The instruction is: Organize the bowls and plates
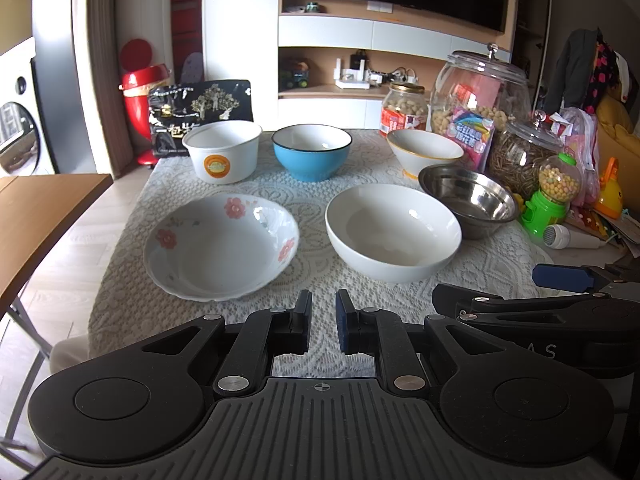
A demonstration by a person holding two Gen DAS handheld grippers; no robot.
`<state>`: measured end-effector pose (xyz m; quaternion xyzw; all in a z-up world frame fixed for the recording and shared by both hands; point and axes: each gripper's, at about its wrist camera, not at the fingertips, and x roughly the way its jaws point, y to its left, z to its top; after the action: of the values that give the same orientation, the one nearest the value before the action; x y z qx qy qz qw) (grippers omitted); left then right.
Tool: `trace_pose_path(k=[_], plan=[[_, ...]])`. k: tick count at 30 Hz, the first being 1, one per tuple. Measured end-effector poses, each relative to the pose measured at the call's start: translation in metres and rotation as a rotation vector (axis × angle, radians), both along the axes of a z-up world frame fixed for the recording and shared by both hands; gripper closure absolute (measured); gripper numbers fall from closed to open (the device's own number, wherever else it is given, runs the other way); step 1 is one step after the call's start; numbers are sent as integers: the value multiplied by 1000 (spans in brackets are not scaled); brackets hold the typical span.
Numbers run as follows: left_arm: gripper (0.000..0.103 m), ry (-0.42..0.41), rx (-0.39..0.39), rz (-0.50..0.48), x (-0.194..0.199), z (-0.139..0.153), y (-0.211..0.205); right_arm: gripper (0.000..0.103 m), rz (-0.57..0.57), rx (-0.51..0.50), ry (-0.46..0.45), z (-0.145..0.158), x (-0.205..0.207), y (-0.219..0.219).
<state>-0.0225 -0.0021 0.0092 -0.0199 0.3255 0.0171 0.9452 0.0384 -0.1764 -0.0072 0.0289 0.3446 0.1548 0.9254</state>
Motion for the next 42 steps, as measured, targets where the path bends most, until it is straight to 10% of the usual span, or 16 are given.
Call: trace_pose_path(k=[23, 31, 36, 42], plan=[[87, 51, -91, 14, 58, -1, 34, 0, -34, 10, 11, -9, 42, -11], [86, 85, -374, 187, 67, -26, 134, 0, 216, 74, 8, 12, 100, 39], [86, 109, -292, 347, 57, -29, 175, 0, 408, 119, 86, 21, 163, 95], [86, 155, -395, 377, 77, -49, 204, 0, 554, -46, 138, -1, 209, 163]])
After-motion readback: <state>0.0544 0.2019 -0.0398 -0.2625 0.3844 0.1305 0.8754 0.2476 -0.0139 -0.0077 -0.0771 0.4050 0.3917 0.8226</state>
